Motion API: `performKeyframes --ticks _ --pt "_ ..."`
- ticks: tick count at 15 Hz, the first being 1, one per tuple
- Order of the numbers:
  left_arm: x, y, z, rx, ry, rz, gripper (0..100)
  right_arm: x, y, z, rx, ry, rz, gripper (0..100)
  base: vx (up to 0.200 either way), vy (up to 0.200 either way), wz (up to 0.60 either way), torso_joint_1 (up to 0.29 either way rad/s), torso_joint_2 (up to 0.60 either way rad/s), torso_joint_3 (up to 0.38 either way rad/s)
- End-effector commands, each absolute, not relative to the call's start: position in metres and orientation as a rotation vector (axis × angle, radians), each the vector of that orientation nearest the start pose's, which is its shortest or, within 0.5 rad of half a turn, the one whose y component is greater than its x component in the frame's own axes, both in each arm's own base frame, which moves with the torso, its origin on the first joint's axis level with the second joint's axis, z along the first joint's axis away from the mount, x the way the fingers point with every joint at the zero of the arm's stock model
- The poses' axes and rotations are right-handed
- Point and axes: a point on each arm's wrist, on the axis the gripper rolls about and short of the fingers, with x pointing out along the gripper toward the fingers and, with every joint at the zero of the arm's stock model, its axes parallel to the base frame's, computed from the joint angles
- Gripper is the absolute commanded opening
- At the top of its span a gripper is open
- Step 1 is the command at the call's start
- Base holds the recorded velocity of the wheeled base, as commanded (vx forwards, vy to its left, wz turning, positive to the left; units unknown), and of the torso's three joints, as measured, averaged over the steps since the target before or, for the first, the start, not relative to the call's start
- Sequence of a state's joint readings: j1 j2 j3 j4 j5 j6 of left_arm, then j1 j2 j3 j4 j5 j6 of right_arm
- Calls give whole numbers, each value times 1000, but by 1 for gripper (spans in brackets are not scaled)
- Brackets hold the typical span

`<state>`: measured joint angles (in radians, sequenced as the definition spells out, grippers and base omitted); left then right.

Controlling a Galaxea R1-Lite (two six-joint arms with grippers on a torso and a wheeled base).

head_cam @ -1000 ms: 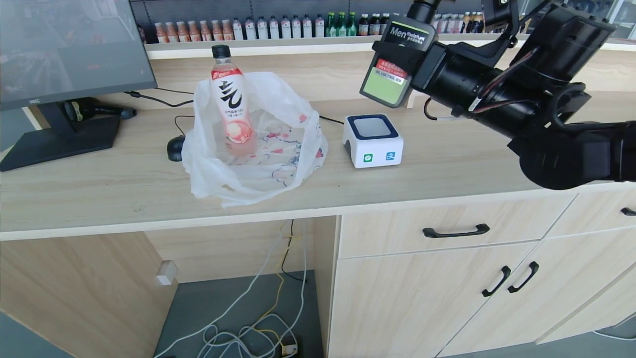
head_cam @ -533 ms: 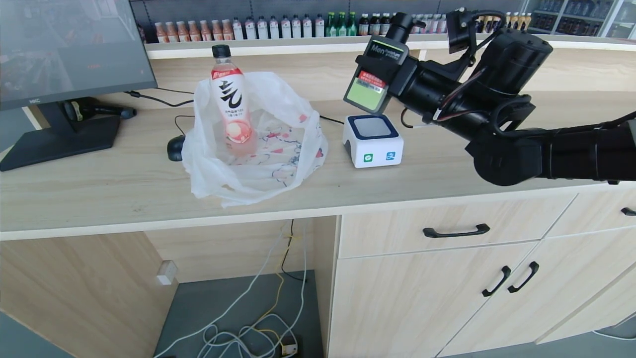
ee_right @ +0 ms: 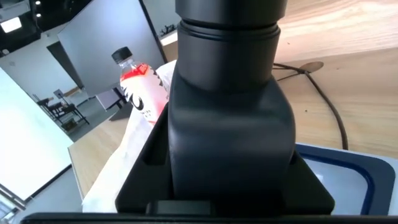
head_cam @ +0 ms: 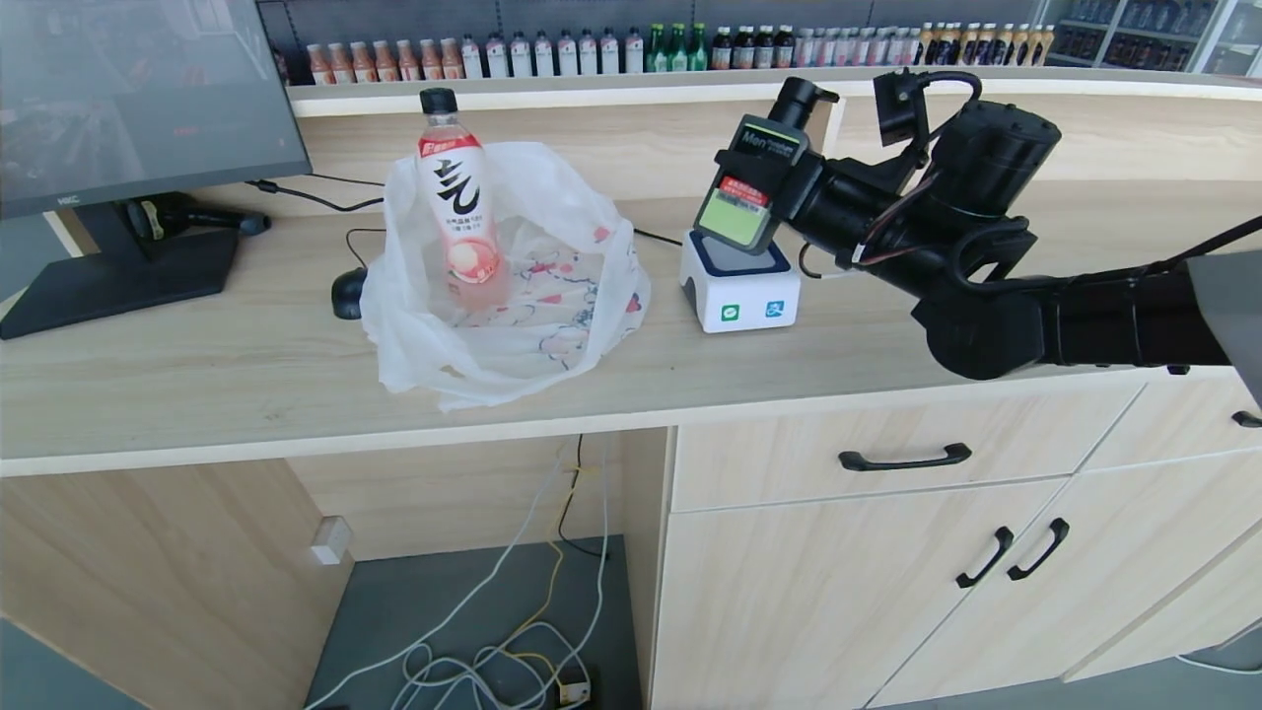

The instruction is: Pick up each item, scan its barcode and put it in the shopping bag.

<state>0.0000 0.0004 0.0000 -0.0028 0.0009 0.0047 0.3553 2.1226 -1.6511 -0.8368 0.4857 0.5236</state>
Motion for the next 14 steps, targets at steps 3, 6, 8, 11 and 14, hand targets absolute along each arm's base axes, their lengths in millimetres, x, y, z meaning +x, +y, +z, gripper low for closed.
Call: performKeyframes --ticks 3,6,8,11,14 --pt "-23 0 76 5 -3 0 100 415 163 271 463 -133 900 0 0 0 0 0 0 0" --pt "-23 0 76 5 -3 2 100 418 163 266 474 -119 890 0 0 0 0 0 0 0" --pt "-23 0 76 5 -3 2 100 423 158 259 474 -108 872 0 0 0 0 0 0 0" --pt "-23 0 76 5 -3 2 100 429 153 255 474 -104 856 0 0 0 0 0 0 0" --pt "-23 0 76 5 -3 2 100 429 153 256 473 -108 859 0 0 0 0 0 0 0"
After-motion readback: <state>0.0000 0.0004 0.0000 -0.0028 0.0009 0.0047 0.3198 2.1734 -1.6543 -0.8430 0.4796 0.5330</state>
